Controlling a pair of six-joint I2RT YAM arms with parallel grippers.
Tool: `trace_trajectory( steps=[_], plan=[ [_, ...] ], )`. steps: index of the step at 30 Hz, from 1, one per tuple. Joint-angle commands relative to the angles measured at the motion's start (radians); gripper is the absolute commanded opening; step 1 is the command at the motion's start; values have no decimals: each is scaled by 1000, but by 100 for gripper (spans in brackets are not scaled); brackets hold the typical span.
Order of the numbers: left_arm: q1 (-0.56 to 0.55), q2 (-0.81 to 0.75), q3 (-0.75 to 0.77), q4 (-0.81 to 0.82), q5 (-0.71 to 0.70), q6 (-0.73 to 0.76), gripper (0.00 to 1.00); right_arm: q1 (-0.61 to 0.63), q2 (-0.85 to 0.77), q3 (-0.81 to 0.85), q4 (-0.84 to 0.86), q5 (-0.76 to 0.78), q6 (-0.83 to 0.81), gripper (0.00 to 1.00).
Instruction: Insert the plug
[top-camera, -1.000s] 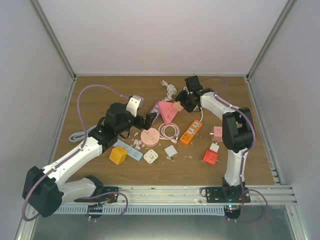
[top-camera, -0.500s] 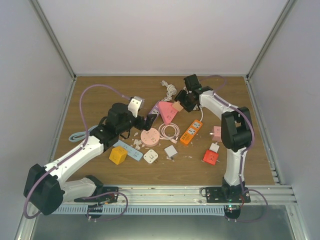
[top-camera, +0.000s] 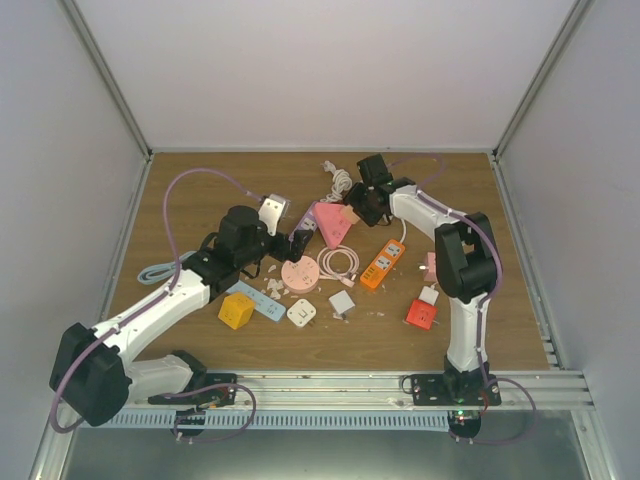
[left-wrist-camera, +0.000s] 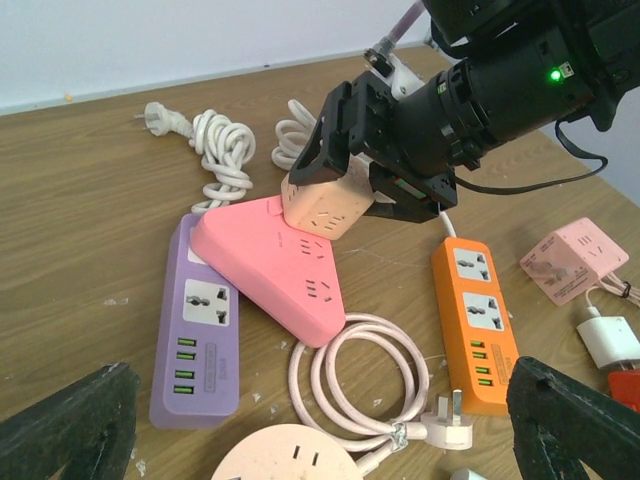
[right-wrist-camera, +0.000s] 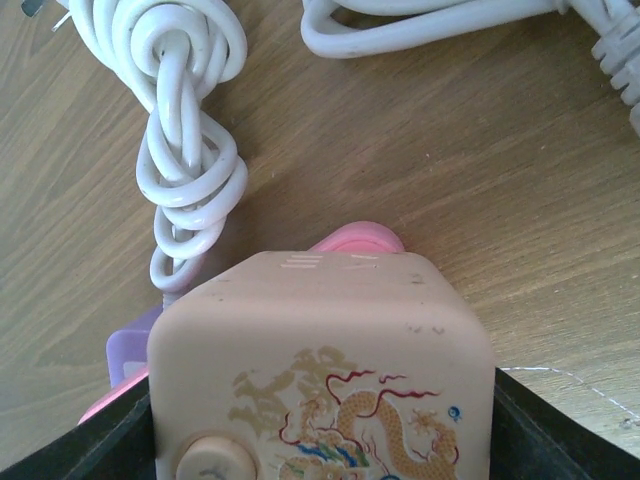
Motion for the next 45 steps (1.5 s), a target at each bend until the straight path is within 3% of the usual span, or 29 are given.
trace_trajectory(
  steps=[1,14,22,28,38,45],
  plan=[
    [6,12,28,21,-16,-4,99,14,81,-101,-91,5,55,41],
    [6,26,35,11,-20,-6,99,14,88,-91,-94,36,86,43],
    [6,27,41,-1,-24,0,99,22,-5,-21,-7,47,-93,72],
    [6,41,51,-9,-8,5,99,40,-122,11,-58,209,-197,99],
    [6,36,57,-14,48,5,99,44,-316,-123,-16,197,-415,97],
    [21,4,33,42,63,-60,99,193,-415,-201,-61,263,-504,92]
  ],
)
